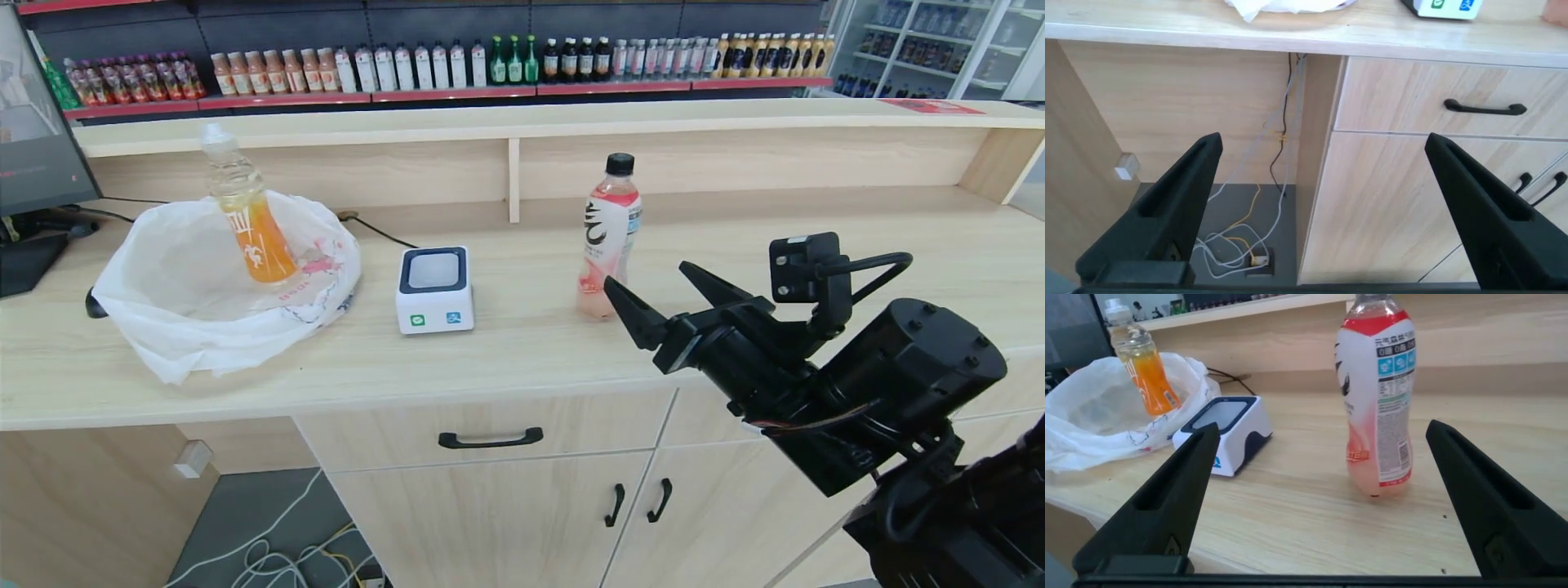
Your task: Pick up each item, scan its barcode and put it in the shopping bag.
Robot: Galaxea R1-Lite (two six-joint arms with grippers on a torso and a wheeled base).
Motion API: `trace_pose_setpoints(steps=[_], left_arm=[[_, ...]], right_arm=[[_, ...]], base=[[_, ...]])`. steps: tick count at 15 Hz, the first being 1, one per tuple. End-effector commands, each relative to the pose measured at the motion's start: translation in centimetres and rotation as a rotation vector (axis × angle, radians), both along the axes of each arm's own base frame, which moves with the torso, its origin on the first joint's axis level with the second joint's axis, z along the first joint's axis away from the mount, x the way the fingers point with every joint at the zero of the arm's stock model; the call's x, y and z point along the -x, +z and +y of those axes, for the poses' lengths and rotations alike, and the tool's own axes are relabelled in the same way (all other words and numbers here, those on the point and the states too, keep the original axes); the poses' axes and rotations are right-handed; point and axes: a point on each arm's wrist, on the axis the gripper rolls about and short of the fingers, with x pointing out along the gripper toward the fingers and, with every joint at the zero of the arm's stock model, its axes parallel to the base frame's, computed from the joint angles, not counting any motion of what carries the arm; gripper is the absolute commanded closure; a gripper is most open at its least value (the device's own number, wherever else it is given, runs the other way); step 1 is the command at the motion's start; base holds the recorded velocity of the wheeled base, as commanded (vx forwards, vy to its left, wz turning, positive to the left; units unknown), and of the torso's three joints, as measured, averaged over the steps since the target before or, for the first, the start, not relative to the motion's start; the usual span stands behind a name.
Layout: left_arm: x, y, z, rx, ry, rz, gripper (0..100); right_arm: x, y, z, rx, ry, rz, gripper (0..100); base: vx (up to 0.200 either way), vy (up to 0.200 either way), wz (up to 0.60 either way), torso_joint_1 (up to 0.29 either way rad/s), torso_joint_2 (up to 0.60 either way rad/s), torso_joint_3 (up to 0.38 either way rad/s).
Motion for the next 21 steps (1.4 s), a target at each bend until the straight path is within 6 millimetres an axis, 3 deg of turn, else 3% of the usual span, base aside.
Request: trace_pose_setpoints(steps=[1, 7, 15, 21], left_arm=[[0.0, 0.0, 0.0, 0.0, 0.001, 0.0, 0], [0.0, 0.0, 0.0, -0.003, 0.001, 0.0, 0], [0.0, 0.0, 0.0, -0.003, 0.001, 0.0, 0], [0.0, 0.0, 0.0, -0.003, 0.001, 0.0, 0]], right_arm=[[0.0, -0.1, 0.0, 0.002, 0.0, 0.003, 0], [0.1, -0.5, -0.1, 0.021, -0.004, 0.01, 0], [-2.5, -1.0, -0.7, 0.073, -0.081, -0.02, 0], [-4.0, -1.2, -1.3, 0.133, -0.147, 0.092, 0]], base=[[0.0, 0.0, 0.0, 0.0, 0.0, 0.0], [0.0, 0.0, 0.0, 0.0, 0.0, 0.0], [0.0, 0.0, 0.0, 0.0, 0.0, 0.0], [0.0, 0.0, 0.0, 0.0, 0.0, 0.0]])
